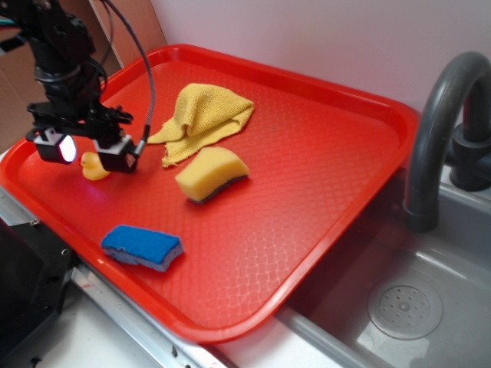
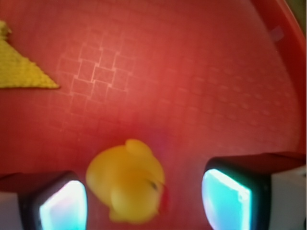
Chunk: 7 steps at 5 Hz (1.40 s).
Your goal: Grab the yellow duck.
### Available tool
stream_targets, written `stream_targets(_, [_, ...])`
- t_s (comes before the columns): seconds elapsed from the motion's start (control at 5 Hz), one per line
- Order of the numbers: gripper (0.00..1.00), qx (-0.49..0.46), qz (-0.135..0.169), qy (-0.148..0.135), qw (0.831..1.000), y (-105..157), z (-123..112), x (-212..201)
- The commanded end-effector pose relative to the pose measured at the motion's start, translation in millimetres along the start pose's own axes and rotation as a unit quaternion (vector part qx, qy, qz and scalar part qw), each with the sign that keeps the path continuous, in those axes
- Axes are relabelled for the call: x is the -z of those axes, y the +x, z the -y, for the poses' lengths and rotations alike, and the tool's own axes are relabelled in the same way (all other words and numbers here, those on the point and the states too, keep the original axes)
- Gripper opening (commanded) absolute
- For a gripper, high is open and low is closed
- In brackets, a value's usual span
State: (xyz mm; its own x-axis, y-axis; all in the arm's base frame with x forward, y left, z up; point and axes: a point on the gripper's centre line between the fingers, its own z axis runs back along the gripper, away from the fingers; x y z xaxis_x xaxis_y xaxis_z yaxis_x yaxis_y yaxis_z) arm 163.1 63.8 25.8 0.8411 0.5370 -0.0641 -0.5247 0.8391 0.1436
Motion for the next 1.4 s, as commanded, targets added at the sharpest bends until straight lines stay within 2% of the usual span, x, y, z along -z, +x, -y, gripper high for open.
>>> stream_targets(0.0, [0.7, 0.031, -0.012, -0.002, 0.999, -2, 10, 18])
stream_targets(0.2, [0.0, 0.02, 0.0, -0.013, 1.0, -6, 6, 16])
stream_targets(0.6, [0.0, -0.001, 0.007, -0.013, 1.0, -8, 3, 12])
stream_targets(0.8, [0.0, -0.033, 0.038, -0.034, 0.998, 1, -1, -21])
stream_targets(1.0, [0.0, -0.067, 0.117, -0.133, 0.982, 12, 0, -71])
stream_targets(1.2, [0.0, -0.073, 0.158, -0.187, 0.967, 4, -2, -122])
